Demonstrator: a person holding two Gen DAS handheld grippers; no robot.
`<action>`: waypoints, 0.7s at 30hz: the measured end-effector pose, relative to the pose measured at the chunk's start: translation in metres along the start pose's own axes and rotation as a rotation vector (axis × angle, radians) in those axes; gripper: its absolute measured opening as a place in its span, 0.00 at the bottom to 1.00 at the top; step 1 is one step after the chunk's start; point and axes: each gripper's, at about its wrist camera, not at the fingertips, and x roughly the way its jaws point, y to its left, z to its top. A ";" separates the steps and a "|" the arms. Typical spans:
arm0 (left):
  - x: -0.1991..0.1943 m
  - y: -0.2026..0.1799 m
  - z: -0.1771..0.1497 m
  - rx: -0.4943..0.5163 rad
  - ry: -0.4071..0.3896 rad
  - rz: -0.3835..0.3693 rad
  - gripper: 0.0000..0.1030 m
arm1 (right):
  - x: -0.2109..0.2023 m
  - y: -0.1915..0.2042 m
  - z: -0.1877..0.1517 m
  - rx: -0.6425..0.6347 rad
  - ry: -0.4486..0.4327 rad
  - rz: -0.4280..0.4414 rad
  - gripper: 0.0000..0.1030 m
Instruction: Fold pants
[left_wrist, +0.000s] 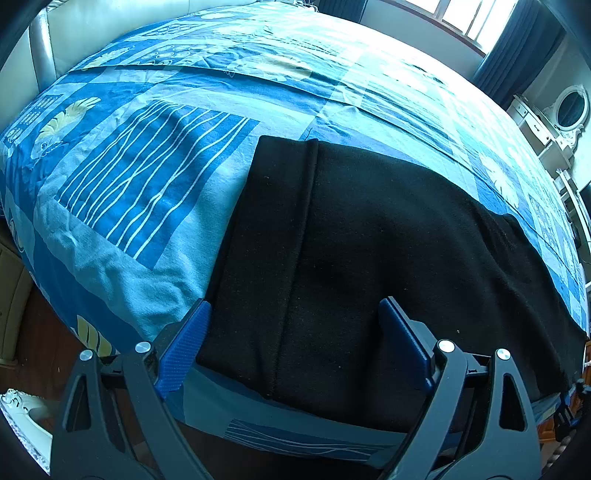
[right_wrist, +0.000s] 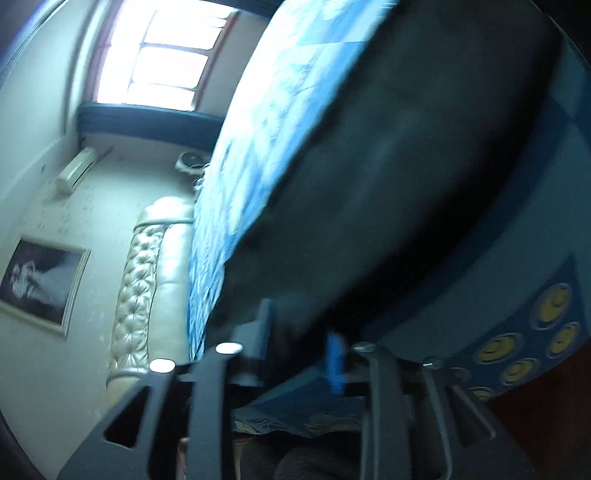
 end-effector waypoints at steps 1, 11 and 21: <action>0.000 0.000 0.000 0.000 0.000 0.000 0.89 | 0.010 0.009 -0.003 -0.015 0.029 0.022 0.43; 0.001 0.004 0.002 0.009 -0.008 0.046 0.89 | 0.095 0.051 -0.053 -0.088 0.270 0.038 0.44; 0.008 0.009 0.003 0.038 0.005 0.069 0.94 | 0.102 0.043 -0.075 -0.180 0.408 -0.071 0.08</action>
